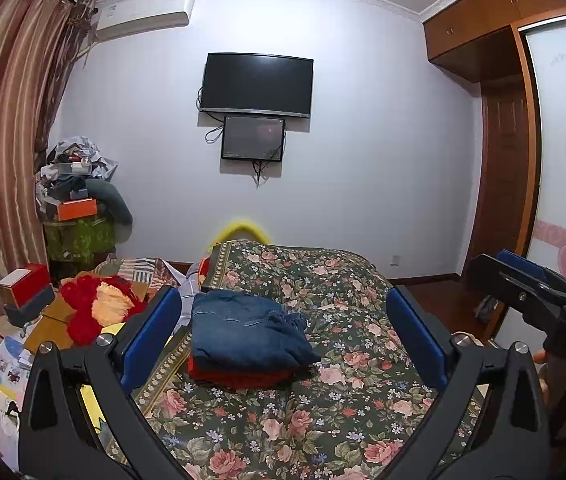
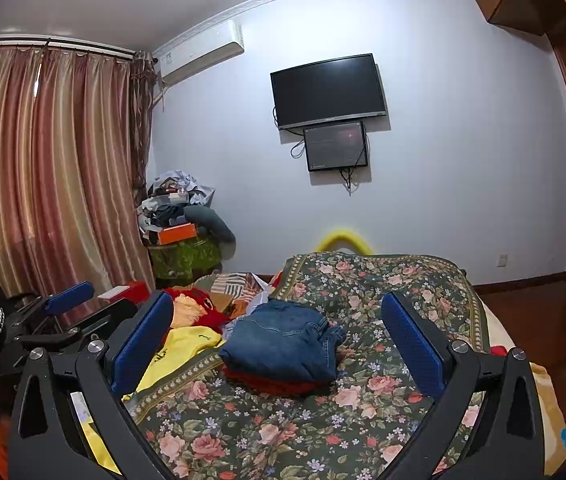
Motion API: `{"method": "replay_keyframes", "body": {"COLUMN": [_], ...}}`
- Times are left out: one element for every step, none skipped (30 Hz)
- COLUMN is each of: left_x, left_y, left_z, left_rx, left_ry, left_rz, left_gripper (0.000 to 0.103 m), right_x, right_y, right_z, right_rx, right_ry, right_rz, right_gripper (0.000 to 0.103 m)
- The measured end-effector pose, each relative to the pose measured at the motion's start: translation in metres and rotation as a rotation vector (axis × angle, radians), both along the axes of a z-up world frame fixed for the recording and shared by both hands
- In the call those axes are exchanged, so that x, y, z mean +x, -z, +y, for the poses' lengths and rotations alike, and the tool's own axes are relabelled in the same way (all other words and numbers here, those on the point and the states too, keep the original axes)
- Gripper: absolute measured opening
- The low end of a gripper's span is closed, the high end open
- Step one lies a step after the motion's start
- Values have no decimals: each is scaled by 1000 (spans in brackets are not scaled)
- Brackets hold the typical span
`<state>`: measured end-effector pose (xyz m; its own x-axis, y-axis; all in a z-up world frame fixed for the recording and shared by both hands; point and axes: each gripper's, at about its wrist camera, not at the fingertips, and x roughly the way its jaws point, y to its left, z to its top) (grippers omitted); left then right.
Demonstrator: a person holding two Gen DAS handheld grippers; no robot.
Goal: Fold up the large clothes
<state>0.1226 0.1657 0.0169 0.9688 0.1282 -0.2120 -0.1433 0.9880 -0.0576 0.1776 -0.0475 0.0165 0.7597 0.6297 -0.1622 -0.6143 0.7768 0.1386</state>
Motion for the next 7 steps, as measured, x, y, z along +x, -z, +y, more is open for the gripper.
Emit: {"method": "replay_keyframes", "body": {"left_x": [0, 0, 0, 0, 0, 0, 0], "left_y": [0, 0, 0, 0, 0, 1, 1], "left_z": [1, 1, 1, 2, 2, 2, 3], "left_rx": [-2, -5, -8, -12, -14, -15, -14], "left_ry": [-2, -2, 0, 1, -2, -5, -7], "left_rz": [1, 3, 5, 6, 6, 6, 7], "left_gripper": [103, 103, 103, 103, 103, 103, 103], "right_x": [0, 1, 0, 0, 0, -1, -1], "right_y": [0, 0, 0, 0, 0, 0, 0], "right_z": [0, 0, 0, 0, 0, 1, 1], "right_rx": [-1, -2, -2, -2, -3, -3, -4], "right_ry": [0, 0, 0, -1, -2, -2, -1], "right_rz": [0, 1, 1, 2, 2, 3, 2], "right_gripper": [103, 103, 103, 103, 103, 103, 103]}}
